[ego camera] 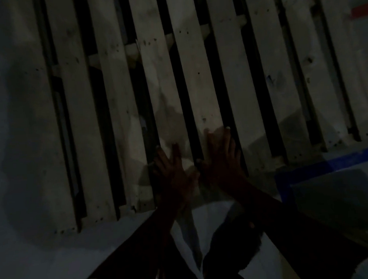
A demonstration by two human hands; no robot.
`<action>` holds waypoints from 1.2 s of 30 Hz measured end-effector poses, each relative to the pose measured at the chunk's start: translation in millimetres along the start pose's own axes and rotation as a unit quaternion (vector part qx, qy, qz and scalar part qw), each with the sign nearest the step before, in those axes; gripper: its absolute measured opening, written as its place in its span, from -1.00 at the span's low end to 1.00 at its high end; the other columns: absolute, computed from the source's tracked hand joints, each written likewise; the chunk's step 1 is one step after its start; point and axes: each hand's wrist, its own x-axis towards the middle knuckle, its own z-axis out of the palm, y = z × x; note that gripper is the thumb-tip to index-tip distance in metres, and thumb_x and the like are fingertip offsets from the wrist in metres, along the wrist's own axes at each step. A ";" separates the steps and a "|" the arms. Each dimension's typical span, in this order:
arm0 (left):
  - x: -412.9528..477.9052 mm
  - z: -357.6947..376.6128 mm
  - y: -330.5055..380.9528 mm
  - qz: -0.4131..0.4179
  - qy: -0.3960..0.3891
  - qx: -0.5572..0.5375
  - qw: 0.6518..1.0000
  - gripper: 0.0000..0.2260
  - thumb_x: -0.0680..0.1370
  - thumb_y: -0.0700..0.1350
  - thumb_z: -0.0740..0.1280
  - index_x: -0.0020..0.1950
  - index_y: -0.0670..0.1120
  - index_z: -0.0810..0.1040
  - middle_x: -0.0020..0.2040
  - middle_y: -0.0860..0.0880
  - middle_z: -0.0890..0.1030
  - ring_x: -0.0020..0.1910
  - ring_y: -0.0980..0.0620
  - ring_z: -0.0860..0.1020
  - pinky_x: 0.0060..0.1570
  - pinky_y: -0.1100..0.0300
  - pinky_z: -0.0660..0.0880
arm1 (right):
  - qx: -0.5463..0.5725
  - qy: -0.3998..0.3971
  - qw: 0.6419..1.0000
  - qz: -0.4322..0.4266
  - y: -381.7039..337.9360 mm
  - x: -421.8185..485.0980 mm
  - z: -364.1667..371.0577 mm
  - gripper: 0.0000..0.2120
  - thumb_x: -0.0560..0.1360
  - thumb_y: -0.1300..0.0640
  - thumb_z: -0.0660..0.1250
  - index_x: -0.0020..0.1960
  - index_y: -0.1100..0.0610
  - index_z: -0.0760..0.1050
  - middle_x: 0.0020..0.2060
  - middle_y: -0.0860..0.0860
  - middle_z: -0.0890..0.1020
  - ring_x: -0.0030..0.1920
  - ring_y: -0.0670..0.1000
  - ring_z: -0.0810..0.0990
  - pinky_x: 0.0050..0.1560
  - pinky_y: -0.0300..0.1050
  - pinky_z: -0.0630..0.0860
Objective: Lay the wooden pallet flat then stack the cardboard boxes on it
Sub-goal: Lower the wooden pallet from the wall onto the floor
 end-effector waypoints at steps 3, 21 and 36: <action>25.6 -8.4 -5.0 0.072 0.088 0.052 0.992 -0.14 0.50 0.48 0.15 0.66 0.10 -0.01 0.64 -0.27 -0.01 0.59 -0.32 0.05 0.48 -0.38 0.02 | -0.039 0.092 0.994 -0.041 9.2 17.5 -7.8 -0.15 0.54 -0.38 0.14 0.65 -0.01 -0.07 0.59 0.33 -0.08 0.56 0.37 0.04 0.44 0.40 0.16; 72.9 -6.7 -70.4 -0.195 0.142 0.056 0.969 -0.40 0.62 0.21 -0.01 0.65 0.20 -0.09 0.59 -0.38 0.08 0.49 -0.45 0.22 0.28 -0.42 0.25 | -0.085 0.164 0.981 0.066 93.5 67.7 -15.6 -0.18 0.49 -0.22 0.30 0.63 -0.17 -0.03 0.43 0.40 0.25 0.22 0.41 0.40 0.13 0.31 0.43; 55.3 -2.6 -72.4 -0.184 0.106 0.048 0.976 -0.28 0.55 0.03 0.17 0.66 0.14 -0.10 0.55 -0.41 0.12 0.41 -0.48 0.27 0.24 -0.42 0.32 | -0.077 0.185 0.978 0.055 98.0 51.2 -9.5 -0.34 0.61 -0.26 0.09 0.64 -0.10 0.03 0.46 0.45 0.22 0.30 0.43 0.38 0.23 0.33 0.38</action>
